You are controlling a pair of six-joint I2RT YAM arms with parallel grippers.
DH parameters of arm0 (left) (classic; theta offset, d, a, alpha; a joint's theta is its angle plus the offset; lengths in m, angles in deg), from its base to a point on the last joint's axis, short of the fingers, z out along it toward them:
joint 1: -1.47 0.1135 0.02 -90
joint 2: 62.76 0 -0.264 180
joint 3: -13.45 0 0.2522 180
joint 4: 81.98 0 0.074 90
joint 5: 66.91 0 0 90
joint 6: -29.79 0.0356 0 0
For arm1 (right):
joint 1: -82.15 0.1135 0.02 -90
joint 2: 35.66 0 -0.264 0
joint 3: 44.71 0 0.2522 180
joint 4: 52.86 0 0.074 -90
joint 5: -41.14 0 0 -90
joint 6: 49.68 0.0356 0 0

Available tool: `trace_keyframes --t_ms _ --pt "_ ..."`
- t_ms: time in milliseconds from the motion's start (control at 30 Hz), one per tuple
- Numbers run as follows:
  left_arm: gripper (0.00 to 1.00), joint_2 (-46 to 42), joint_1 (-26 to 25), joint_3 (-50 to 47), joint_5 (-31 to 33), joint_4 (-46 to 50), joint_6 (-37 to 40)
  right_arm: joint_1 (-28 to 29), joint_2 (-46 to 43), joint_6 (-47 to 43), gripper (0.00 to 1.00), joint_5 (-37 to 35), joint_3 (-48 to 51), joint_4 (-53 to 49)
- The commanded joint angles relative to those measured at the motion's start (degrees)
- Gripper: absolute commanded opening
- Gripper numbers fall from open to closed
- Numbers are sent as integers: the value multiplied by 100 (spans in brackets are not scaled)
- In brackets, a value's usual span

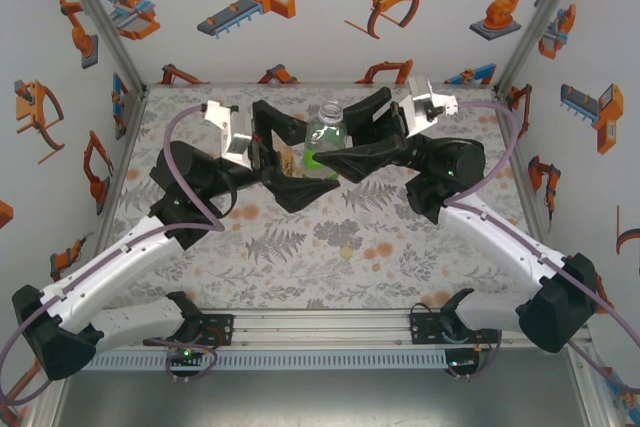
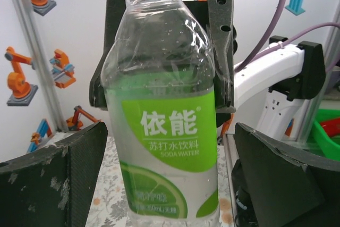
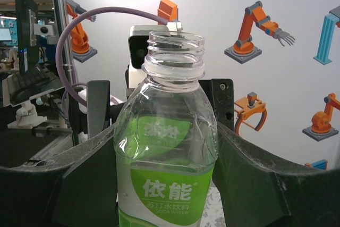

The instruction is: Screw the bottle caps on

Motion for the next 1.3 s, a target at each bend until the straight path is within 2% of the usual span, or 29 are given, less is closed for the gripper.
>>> trace_keyframes --t_ms 0,467,1033,1167,1200,1267 --pt "94 94 30 204 -417 -364 -320 37 2 33 0 116 -84 268" --pt "78 284 22 309 -562 -273 -353 114 56 28 0 180 -152 224" --pt "47 319 22 320 -654 -154 -276 169 58 -121 0 127 -198 24" --pt "42 272 22 321 -648 10 -142 169 30 -186 0 119 -181 -37" --pt "40 251 22 318 -634 79 -89 169 9 -217 1 110 -170 -65" --pt "38 173 30 316 -604 287 70 169 -75 -379 28 78 -124 -252"
